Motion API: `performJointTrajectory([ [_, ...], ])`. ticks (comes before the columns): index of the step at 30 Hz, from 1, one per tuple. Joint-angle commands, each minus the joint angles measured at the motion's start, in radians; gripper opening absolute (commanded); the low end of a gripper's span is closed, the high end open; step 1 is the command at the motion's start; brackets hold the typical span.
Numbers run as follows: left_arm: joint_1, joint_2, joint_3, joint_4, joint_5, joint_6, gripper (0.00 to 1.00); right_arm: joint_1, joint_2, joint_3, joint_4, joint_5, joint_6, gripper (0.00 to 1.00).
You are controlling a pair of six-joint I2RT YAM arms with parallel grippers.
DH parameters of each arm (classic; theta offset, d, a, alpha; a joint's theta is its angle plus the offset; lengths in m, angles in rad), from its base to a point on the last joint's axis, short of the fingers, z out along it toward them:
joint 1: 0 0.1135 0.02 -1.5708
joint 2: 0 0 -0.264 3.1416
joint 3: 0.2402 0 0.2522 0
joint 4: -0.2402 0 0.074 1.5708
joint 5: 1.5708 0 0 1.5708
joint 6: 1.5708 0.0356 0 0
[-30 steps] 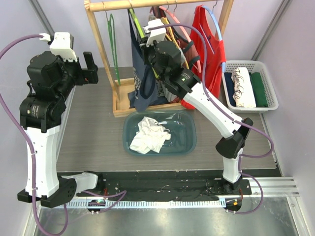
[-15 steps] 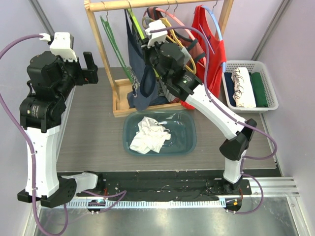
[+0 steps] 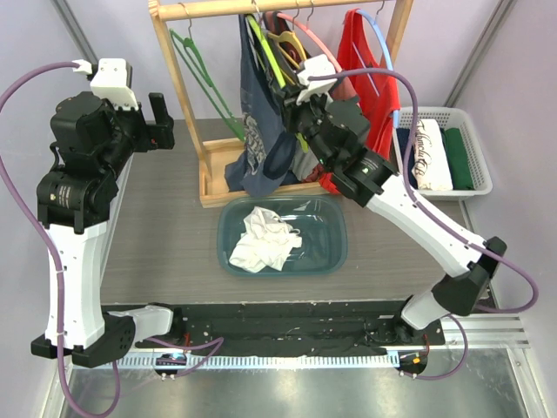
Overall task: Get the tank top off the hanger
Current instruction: Pick up the hanger from the clothesline, then remove the tank top from the hanger.
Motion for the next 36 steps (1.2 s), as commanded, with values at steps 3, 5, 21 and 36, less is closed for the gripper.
performJointTrajectory([
  [3, 0.004, 0.001, 0.019, 0.052, 0.016, 0.007, 0.95, -0.003, -0.197, -0.07, -0.002, -0.144, 0.053, 0.01],
  [5, 0.005, 0.007, 0.022, 0.05, 0.028, -0.001, 0.95, -0.003, -0.245, -0.069, -0.063, -0.211, 0.065, 0.01],
  [21, 0.004, 0.034, 0.036, 0.049, 0.066, -0.03, 0.95, -0.003, -0.514, 0.121, -0.183, -0.414, 0.101, 0.01],
  [36, 0.004, 0.05, 0.045, 0.052, 0.077, -0.033, 0.94, -0.002, -0.567, 0.238, -0.215, -0.488, 0.105, 0.01],
])
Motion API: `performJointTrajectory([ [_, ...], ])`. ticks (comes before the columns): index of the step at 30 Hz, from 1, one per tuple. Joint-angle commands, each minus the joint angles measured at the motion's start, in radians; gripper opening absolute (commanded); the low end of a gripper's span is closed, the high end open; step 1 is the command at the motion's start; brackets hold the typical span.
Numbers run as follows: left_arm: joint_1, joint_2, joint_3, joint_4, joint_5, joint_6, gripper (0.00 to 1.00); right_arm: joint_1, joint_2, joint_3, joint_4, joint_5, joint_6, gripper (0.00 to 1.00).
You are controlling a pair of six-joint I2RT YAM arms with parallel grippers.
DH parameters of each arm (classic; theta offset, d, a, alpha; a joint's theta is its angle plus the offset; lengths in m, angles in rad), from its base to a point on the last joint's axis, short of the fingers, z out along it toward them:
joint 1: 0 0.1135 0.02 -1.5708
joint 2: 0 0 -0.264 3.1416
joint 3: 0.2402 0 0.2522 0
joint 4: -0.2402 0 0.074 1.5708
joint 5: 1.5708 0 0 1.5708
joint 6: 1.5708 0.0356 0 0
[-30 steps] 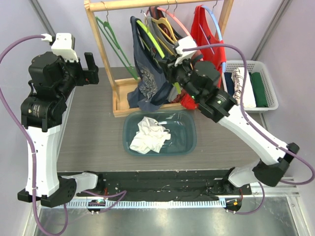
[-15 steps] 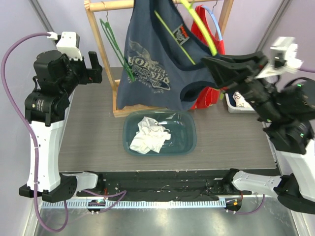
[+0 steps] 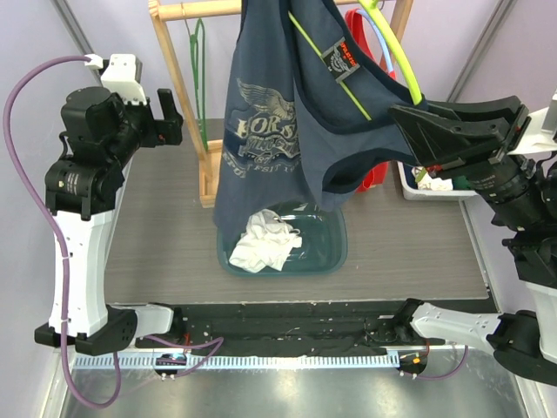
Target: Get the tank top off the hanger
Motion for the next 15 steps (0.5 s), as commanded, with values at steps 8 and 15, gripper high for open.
performJointTrajectory([
  [8, 0.005, 0.007, 0.037, 0.051, 0.022, -0.007, 0.94, -0.002, -0.047, 0.072, 0.125, -0.045, 0.011, 0.01],
  [15, 0.005, 0.007, 0.032, 0.051, 0.024, -0.006, 0.94, -0.002, -0.021, 0.152, 0.13, -0.071, 0.032, 0.01],
])
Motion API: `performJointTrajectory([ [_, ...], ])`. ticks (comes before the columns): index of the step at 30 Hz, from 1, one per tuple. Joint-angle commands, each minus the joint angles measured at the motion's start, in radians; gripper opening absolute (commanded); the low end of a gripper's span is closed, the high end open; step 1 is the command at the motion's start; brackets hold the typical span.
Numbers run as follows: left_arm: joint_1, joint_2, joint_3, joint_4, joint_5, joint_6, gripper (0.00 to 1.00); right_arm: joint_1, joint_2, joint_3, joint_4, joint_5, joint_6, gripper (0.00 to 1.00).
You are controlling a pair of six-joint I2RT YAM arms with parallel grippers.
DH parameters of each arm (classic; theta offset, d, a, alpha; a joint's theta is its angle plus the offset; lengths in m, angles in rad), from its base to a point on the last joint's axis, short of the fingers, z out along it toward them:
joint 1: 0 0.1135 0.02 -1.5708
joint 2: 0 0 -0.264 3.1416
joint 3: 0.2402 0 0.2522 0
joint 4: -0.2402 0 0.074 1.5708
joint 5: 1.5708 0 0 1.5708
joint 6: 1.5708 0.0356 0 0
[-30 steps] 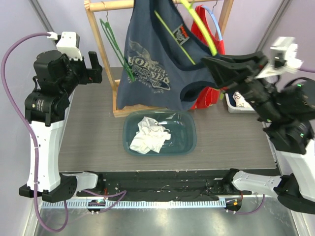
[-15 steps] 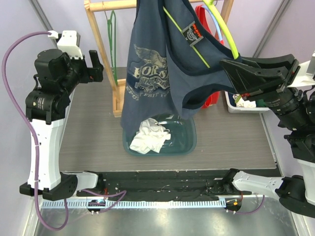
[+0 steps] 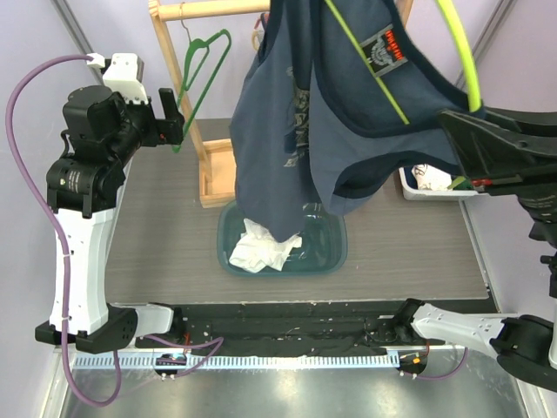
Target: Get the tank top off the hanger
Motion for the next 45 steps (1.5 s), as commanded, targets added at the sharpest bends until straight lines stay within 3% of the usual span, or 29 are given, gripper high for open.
performJointTrajectory([
  [1, 0.005, -0.004, 0.03, 0.051, 0.015, -0.005, 0.94, -0.002, 0.012, 0.083, 0.135, -0.026, 0.021, 0.01],
  [22, 0.004, -0.026, 0.018, 0.043, 0.024, -0.001, 0.94, -0.002, 0.035, -0.052, 0.077, 0.091, -0.065, 0.01],
  [34, 0.005, -0.047, 0.013, 0.028, 0.05, 0.018, 0.95, -0.002, 0.035, -0.075, -0.032, -0.003, -0.061, 0.01],
  [45, 0.004, -0.101, 0.03, -0.095, 0.407, 0.188, 1.0, -0.002, -0.114, -0.296, -0.193, -0.043, -0.027, 0.01],
])
